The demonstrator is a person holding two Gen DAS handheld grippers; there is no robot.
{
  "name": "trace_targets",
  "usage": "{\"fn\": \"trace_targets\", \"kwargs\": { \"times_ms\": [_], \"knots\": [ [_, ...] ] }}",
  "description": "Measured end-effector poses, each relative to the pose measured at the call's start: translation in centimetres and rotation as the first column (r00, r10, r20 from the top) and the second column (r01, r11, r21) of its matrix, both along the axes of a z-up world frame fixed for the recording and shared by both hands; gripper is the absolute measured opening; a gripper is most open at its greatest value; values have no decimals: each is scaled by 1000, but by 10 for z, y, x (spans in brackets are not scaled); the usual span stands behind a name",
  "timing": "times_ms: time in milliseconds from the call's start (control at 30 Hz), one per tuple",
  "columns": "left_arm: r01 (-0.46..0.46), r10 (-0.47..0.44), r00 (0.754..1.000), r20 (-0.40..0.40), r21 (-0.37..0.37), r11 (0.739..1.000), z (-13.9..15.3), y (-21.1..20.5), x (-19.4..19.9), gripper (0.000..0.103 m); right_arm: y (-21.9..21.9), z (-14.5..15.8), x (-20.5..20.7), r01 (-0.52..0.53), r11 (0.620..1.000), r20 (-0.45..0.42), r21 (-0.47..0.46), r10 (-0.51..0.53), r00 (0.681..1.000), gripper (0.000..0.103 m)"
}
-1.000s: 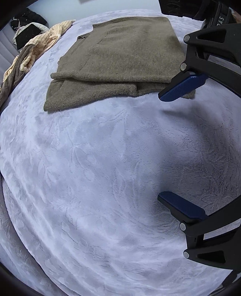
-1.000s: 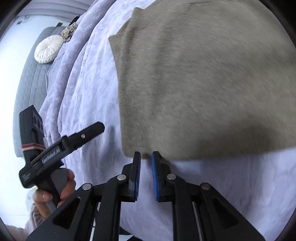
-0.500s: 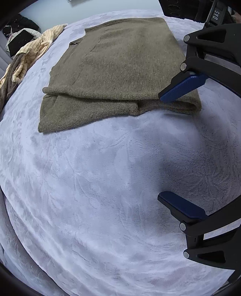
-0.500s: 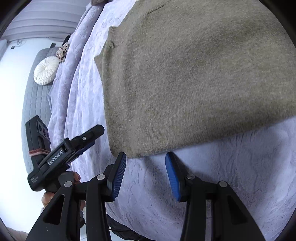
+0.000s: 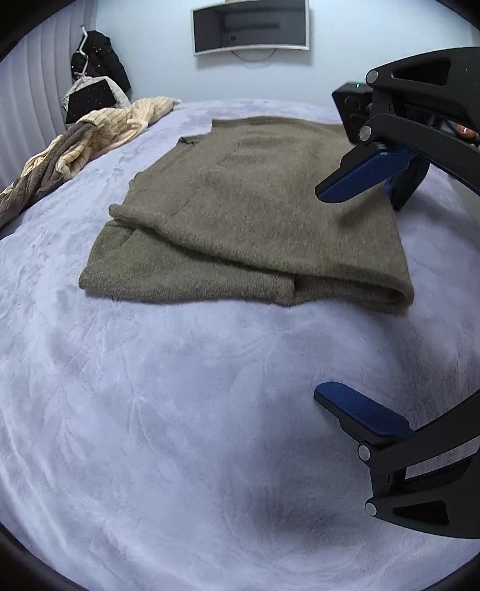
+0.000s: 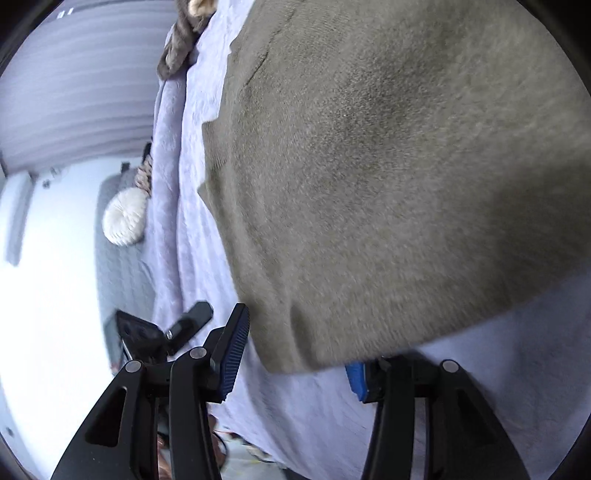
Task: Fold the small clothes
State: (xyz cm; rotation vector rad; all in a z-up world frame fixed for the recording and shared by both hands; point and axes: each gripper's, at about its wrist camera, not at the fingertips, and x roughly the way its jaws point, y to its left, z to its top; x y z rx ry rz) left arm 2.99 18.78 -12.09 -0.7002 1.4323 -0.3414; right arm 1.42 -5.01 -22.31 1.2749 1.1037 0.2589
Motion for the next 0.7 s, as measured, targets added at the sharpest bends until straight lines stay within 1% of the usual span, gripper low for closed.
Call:
{"fn": "trace_targets", "kwargs": {
  "times_ms": [33, 67, 133, 233, 300, 333, 367, 433, 500, 600, 633, 700],
  "knots": [
    [-3, 3, 1000, -8, -35, 999, -1, 0, 1, 98, -1, -5, 3, 20, 999, -14, 40, -19, 1000, 49],
    [-8, 7, 1000, -14, -60, 998, -2, -3, 4, 98, -2, -8, 5, 37, 996, -22, 76, -35, 999, 32],
    [-11, 10, 1000, -19, -93, 996, -5, -7, 8, 98, -5, -11, 8, 61, 989, -24, 135, -58, 998, 9],
    [-22, 17, 999, -32, -168, 986, -10, -12, 21, 98, -10, 1, 12, 44, 980, 43, 192, -54, 998, 9],
    [-22, 13, 999, -39, -257, 966, -15, -18, 32, 98, -12, 15, 14, 17, 979, 96, 205, -38, 995, 9],
    [-19, 6, 999, -46, -304, 952, -18, -23, 39, 98, -14, 22, 15, 4, 978, 122, 209, -30, 992, 9],
    [-19, 1, 999, -54, -332, 943, -21, -27, 45, 98, -17, 27, 15, -5, 977, 140, 212, -26, 990, 9],
    [-11, -12, 998, -64, -353, 936, -25, -36, 59, 98, -21, 38, 17, -25, 977, 176, 210, -13, 984, 9],
    [15, -32, 999, -42, -348, 937, -22, -48, 73, 98, -23, 46, 18, -54, 981, 201, 188, 15, 979, 9],
    [66, -64, 998, 16, -312, 948, -5, -68, 91, 98, -20, 52, 22, -112, 985, 210, 128, 84, 974, 9],
    [92, -83, 996, 42, -287, 953, 2, -76, 95, 98, -17, 52, 23, -135, 986, 201, 100, 113, 973, 9],
    [155, -140, 985, 97, -178, 972, 16, -95, 100, 98, -12, 48, 22, -190, 981, 164, 44, 181, 970, 8]
  ]
}}
